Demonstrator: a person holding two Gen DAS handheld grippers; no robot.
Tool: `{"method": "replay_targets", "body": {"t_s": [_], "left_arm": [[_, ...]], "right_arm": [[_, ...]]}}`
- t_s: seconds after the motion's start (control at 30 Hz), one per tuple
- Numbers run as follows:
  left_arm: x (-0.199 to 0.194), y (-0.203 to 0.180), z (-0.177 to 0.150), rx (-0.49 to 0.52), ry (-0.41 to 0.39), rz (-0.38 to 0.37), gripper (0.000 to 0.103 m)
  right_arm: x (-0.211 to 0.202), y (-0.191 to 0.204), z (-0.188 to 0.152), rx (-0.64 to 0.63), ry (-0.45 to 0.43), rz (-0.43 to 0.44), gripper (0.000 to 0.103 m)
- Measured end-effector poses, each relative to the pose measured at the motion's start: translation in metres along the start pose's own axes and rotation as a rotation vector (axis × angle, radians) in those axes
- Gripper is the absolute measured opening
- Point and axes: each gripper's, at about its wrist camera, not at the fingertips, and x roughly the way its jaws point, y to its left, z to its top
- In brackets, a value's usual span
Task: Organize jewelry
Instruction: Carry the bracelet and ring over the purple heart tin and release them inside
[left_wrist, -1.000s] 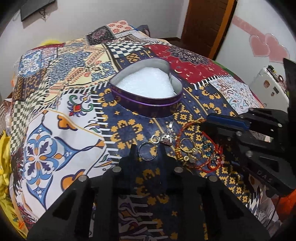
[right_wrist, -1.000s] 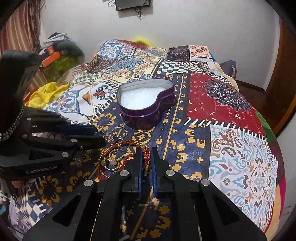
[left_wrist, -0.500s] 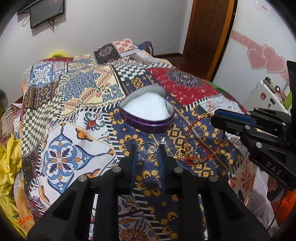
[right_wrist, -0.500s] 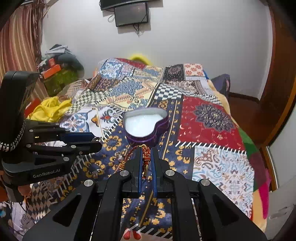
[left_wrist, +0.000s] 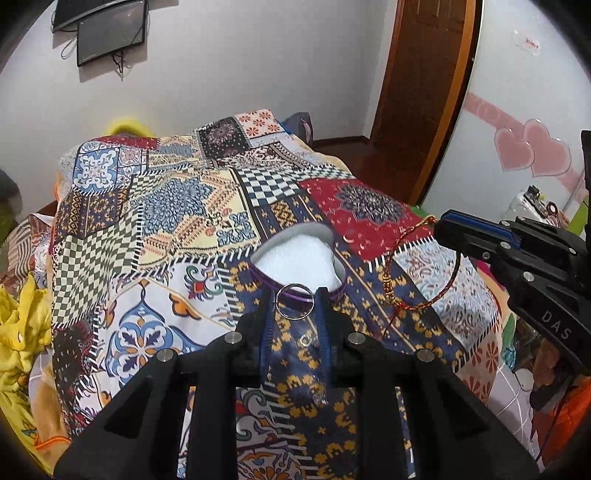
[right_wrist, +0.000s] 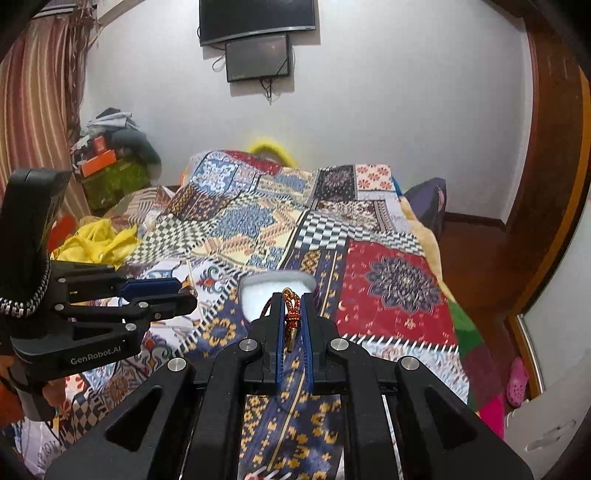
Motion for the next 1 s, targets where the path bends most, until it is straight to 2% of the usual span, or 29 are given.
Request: {"method": "replay_targets", "body": {"t_s": [0.43, 0.87, 1.0], "left_arm": [[0.022, 0.020, 0.015, -0.044, -0.014, 0.005, 0.021], [0.076, 0.033, 0.026, -0.085, 0.068, -0.059, 0.021], [0.089, 0.033, 0.031, -0.070, 0.088, -0.053, 0.021]], "right_arm": [[0.030, 0.000, 0.017, -0.015, -0.018, 0.003, 0.008], [0.087, -0.004, 0.015, -0.056, 0.094, 0.035, 0.008], [0.104, -0.009, 0.015, -0.054, 0.142, 0.059, 0.008]]}}
